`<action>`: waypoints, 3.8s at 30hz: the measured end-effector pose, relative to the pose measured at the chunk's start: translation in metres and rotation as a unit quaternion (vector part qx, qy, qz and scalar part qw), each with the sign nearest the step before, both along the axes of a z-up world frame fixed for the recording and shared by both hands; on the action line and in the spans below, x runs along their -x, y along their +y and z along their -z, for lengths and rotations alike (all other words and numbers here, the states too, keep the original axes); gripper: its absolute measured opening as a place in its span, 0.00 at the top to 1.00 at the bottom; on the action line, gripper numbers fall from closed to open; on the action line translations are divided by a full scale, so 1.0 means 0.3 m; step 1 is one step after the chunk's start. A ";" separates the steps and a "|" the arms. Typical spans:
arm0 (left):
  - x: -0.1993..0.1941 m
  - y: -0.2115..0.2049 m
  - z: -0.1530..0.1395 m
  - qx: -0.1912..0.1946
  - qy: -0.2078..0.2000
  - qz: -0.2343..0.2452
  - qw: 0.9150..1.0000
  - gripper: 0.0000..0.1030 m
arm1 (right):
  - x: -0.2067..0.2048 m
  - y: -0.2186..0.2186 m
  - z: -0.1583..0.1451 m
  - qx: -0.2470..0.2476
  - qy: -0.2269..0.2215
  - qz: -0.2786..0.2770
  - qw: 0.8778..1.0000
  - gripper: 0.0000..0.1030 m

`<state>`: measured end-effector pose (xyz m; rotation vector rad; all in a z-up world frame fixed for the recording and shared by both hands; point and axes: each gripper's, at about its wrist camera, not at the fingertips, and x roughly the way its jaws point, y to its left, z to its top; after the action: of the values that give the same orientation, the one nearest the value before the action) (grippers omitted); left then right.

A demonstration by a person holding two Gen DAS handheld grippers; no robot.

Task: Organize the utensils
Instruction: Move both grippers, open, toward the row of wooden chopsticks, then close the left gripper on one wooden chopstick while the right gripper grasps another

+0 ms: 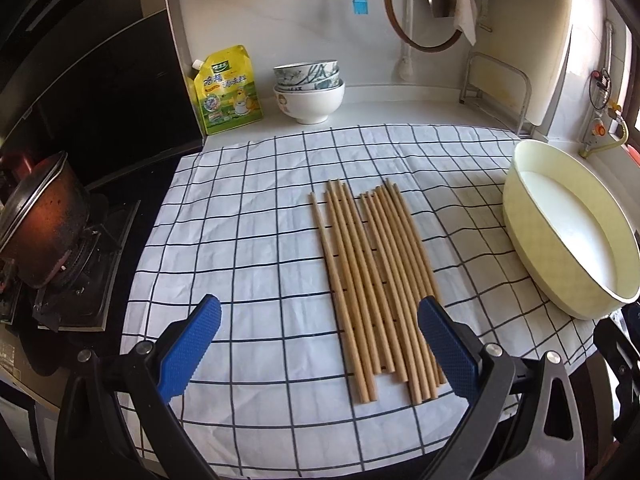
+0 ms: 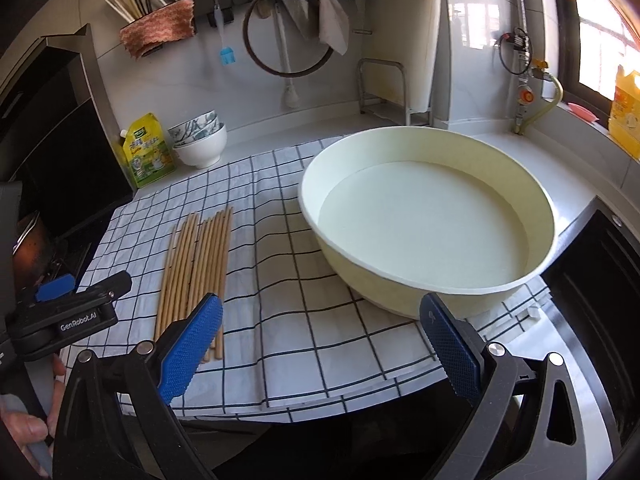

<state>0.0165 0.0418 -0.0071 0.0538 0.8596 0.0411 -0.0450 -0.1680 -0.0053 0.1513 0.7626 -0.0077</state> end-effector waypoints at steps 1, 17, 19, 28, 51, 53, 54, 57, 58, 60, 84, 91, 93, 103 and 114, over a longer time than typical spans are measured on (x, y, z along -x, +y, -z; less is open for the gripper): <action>-0.008 0.018 0.009 -0.003 0.002 -0.006 1.000 0.06 | -0.015 0.022 0.009 0.000 0.003 -0.013 1.000 0.08; -0.139 0.143 0.153 0.003 0.058 -0.029 0.998 0.06 | -0.291 0.191 0.169 0.055 0.103 -0.062 0.991 0.08; -0.151 0.142 0.164 0.003 0.061 -0.027 0.998 0.06 | -0.311 0.198 0.180 0.072 0.106 -0.054 0.990 0.08; -0.175 0.138 0.194 0.001 0.068 -0.023 0.997 0.06 | -0.355 0.202 0.223 0.080 0.122 -0.047 0.988 0.08; -0.185 0.144 0.216 0.012 0.080 -0.030 0.996 0.06 | -0.393 0.221 0.263 0.117 0.118 -0.040 0.985 0.09; -0.190 0.140 0.218 0.017 0.082 -0.030 0.996 0.06 | -0.402 0.226 0.265 0.121 0.118 -0.043 0.985 0.09; -0.192 0.138 0.219 0.018 0.083 -0.031 0.996 0.06 | -0.408 0.230 0.268 0.124 0.119 -0.045 0.984 0.09; -0.199 0.132 0.221 0.020 0.084 -0.031 0.996 0.06 | -0.419 0.238 0.280 0.125 0.122 -0.052 0.983 0.09; -0.203 0.129 0.220 0.021 0.084 -0.031 0.996 0.06 | -0.423 0.237 0.281 0.124 0.123 -0.053 0.983 0.09; -0.211 0.125 0.217 0.022 0.082 -0.031 0.996 0.06 | -0.426 0.232 0.281 0.122 0.122 -0.054 0.984 0.09; -0.250 0.145 0.267 0.008 0.099 -0.046 0.994 0.05 | -0.435 0.233 0.285 0.107 0.119 -0.064 0.985 0.09; -0.257 0.154 0.266 0.028 0.092 -0.039 0.995 0.13 | -0.453 0.251 0.281 0.116 0.111 -0.078 0.984 0.09; -0.257 0.146 0.262 0.031 0.089 -0.029 0.995 0.22 | -0.459 0.252 0.280 0.108 0.114 -0.085 0.984 0.15; -0.249 0.076 0.238 0.031 0.089 0.016 0.995 0.72 | -0.463 0.307 0.268 0.088 0.114 -0.149 0.978 0.63; -0.256 0.088 0.233 0.055 0.102 0.024 0.993 0.93 | -0.470 0.259 0.261 0.044 0.114 -0.147 0.982 0.94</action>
<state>0.0935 0.0683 -0.0771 -0.0242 1.0633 -0.0581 0.0959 -0.0904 -0.0835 -0.0485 1.0070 0.2251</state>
